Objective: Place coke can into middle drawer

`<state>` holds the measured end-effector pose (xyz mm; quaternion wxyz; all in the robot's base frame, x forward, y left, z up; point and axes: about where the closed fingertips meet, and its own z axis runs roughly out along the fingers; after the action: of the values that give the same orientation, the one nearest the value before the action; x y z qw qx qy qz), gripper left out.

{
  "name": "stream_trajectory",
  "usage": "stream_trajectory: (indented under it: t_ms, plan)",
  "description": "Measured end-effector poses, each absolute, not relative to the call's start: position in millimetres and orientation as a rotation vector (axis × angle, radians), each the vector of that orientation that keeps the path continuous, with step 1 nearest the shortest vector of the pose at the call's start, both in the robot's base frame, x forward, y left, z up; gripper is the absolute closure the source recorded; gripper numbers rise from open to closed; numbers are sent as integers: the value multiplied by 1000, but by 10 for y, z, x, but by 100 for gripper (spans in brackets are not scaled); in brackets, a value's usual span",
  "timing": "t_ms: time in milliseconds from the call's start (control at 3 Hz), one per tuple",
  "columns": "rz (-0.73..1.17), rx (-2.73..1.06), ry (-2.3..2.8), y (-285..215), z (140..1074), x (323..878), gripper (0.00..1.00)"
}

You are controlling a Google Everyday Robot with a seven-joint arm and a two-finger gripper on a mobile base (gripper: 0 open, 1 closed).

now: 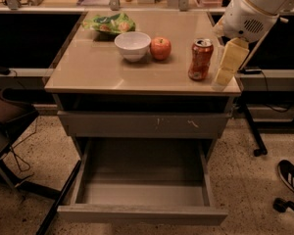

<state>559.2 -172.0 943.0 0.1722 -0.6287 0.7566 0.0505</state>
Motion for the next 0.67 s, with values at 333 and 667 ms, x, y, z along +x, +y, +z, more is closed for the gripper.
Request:
stream_trajectory:
  t_ms: [333, 667]
  plan:
    - [311, -1743, 2056, -1529, 9274, 6137, 0]
    - [314, -1697, 2008, -1500, 9400, 6325, 0]
